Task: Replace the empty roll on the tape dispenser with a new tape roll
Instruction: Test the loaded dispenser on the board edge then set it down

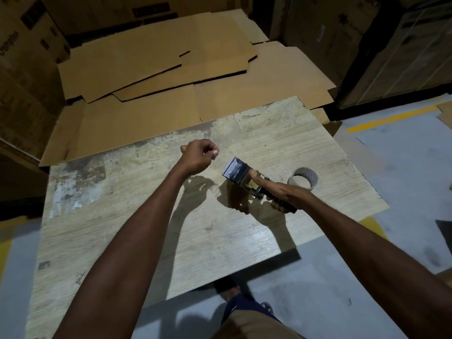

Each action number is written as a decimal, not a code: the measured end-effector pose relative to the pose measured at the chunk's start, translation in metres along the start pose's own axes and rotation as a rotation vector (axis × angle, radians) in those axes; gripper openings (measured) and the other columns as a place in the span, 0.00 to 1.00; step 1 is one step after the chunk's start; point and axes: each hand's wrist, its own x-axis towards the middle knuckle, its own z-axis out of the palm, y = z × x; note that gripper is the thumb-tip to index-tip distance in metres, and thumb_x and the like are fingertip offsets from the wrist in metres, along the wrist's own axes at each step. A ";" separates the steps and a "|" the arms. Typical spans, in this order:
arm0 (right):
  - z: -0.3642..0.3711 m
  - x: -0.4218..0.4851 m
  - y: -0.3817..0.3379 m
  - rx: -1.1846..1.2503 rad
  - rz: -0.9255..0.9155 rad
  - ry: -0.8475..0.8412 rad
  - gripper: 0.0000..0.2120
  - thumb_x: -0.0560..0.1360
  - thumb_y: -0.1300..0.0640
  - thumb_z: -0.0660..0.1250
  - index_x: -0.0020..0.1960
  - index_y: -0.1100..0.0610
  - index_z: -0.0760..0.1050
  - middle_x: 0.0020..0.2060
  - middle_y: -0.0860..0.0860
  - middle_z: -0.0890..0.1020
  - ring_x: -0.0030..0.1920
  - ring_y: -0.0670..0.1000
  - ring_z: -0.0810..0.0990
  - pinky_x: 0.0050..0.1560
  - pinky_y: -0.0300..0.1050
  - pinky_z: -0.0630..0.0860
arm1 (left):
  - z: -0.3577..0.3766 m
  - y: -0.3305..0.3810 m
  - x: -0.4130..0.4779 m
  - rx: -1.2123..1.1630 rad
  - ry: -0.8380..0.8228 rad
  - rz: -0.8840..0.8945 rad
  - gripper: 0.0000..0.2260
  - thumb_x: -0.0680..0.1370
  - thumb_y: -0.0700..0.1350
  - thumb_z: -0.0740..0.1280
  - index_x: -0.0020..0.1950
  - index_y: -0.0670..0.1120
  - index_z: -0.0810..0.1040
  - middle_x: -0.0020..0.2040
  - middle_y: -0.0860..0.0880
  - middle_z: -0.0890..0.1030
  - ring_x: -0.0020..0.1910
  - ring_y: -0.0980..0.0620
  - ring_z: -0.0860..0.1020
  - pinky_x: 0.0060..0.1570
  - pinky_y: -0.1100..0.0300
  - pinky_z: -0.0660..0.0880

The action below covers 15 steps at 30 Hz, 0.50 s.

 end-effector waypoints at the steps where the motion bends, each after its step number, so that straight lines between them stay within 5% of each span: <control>1: 0.000 0.001 0.002 -0.003 -0.006 0.000 0.54 0.61 0.11 0.51 0.55 0.58 0.78 0.28 0.51 0.69 0.27 0.48 0.64 0.30 0.43 0.64 | 0.001 -0.001 0.000 -0.003 -0.006 -0.008 0.05 0.81 0.44 0.69 0.46 0.49 0.82 0.43 0.52 0.85 0.52 0.52 0.81 0.59 0.52 0.52; 3: -0.001 0.004 0.005 -0.002 -0.016 -0.016 0.55 0.62 0.12 0.53 0.55 0.62 0.77 0.29 0.52 0.70 0.27 0.48 0.66 0.30 0.43 0.65 | 0.002 -0.005 0.002 -0.032 -0.040 -0.024 0.05 0.81 0.44 0.69 0.46 0.50 0.82 0.43 0.53 0.85 0.51 0.54 0.81 0.61 0.51 0.54; 7: -0.008 -0.001 0.008 0.093 -0.051 -0.104 0.44 0.72 0.20 0.54 0.52 0.61 0.78 0.31 0.51 0.77 0.29 0.48 0.73 0.31 0.42 0.72 | 0.005 -0.015 0.007 -0.169 -0.100 -0.027 0.04 0.81 0.44 0.70 0.49 0.46 0.85 0.40 0.54 0.85 0.43 0.57 0.83 0.64 0.40 0.73; 12: -0.012 -0.006 0.015 0.343 -0.054 -0.305 0.39 0.77 0.25 0.56 0.56 0.62 0.78 0.37 0.53 0.82 0.34 0.49 0.79 0.34 0.43 0.77 | 0.008 -0.017 0.005 -0.279 -0.115 -0.084 0.05 0.82 0.39 0.68 0.51 0.41 0.84 0.43 0.46 0.84 0.44 0.52 0.80 0.50 0.56 0.76; 15: -0.008 -0.007 0.021 0.666 -0.026 -0.364 0.28 0.81 0.36 0.61 0.57 0.62 0.75 0.37 0.55 0.80 0.30 0.50 0.79 0.27 0.40 0.78 | 0.004 -0.025 0.003 -0.302 -0.159 -0.120 0.05 0.82 0.38 0.68 0.51 0.42 0.84 0.45 0.44 0.84 0.44 0.54 0.79 0.48 0.59 0.75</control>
